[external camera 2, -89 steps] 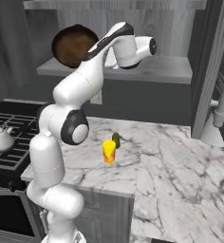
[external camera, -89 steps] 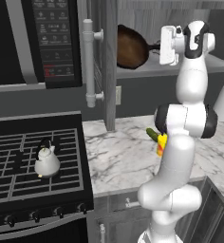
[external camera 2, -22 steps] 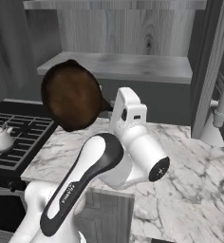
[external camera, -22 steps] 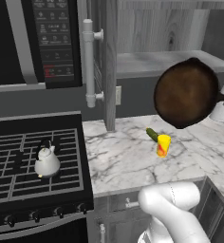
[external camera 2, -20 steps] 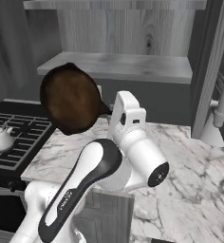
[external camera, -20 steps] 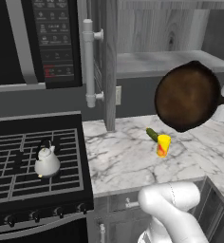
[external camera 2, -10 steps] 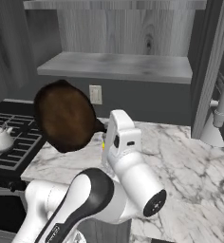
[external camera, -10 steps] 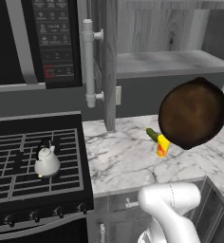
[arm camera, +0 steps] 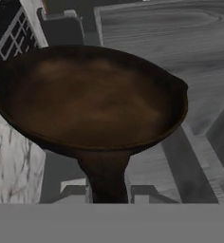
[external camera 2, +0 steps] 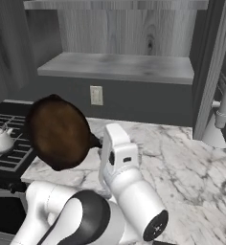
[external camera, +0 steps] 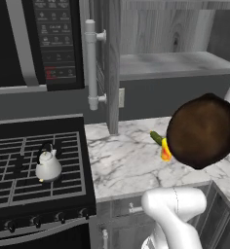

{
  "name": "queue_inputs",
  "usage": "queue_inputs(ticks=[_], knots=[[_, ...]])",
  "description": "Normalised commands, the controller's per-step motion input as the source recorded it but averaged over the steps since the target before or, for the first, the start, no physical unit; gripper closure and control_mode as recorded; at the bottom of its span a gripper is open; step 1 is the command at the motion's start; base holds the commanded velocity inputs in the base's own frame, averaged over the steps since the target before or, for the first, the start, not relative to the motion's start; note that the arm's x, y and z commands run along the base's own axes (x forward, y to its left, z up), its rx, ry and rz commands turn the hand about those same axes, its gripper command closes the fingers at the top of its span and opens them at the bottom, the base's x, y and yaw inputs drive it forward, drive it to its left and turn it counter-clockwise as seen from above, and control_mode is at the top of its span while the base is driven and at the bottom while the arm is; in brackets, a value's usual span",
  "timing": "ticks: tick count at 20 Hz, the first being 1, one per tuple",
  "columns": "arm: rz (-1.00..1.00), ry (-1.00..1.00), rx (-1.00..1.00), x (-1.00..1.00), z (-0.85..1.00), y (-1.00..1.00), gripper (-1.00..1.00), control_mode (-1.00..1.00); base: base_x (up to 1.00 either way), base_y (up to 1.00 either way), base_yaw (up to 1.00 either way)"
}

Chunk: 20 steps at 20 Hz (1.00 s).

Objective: Pick the pan from the cabinet and place it on the stove. Then turn on the stove burner for the pan.

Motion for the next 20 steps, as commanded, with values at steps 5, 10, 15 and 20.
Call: queue_inputs(ticks=[5, 10, 15, 20], knots=[[0.01, 0.00, -0.03, -0.30, -0.11, 0.26, 1.00, -1.00, 0.00, 0.00, 0.00], [0.01, 0.00, -0.04, -0.12, -0.08, 0.40, 1.00, -1.00, 0.00, 0.00, 0.00], [0.00, 0.00, -0.05, -0.02, -0.02, 0.54, 1.00, -1.00, 0.00, 0.00, 0.00], [0.00, 0.00, -0.03, 0.00, 0.00, 0.51, 1.00, -1.00, 0.00, 0.00, 0.00]])
